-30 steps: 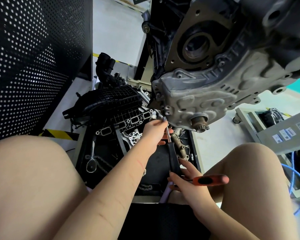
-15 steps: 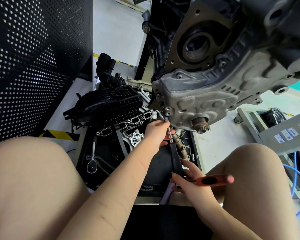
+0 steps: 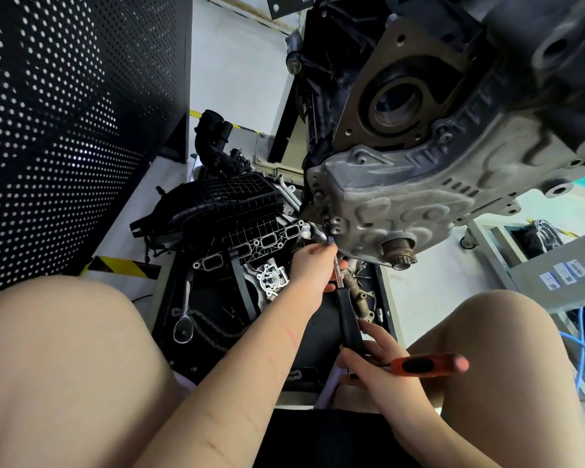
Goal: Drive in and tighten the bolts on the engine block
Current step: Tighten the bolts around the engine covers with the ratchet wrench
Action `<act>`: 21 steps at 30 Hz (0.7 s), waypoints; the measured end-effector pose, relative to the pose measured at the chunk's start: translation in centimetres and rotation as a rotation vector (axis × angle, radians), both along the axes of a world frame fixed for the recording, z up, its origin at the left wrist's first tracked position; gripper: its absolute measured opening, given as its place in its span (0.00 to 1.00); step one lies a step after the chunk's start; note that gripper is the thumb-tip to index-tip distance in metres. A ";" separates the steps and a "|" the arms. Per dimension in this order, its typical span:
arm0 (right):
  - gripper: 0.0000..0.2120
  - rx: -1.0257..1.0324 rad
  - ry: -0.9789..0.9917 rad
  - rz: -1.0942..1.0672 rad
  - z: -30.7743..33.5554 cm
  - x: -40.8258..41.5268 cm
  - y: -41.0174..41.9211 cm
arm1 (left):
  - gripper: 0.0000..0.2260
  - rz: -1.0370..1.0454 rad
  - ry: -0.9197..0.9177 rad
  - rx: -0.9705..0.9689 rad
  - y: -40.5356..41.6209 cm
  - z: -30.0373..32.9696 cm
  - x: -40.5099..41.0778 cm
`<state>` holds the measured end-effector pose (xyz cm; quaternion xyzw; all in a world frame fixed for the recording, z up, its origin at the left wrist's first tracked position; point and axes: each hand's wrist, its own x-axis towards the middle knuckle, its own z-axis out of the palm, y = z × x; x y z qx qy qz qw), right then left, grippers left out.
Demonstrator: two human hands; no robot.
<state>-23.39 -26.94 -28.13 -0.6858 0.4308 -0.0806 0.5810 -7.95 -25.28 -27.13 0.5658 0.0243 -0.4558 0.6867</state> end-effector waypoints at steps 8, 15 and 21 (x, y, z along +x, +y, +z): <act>0.18 -0.004 0.040 -0.005 0.2 0.0 0.0 | 0.08 0.010 -0.003 0.011 -0.1 0.3 -0.1; 0.17 0.090 0.000 -0.052 1.8 0.6 0.2 | 0.09 -0.006 -0.005 0.019 -0.3 0.3 0.5; 0.13 0.230 -0.065 -0.125 3.3 1.3 0.8 | 0.09 -0.018 0.030 -0.017 -0.4 0.0 0.8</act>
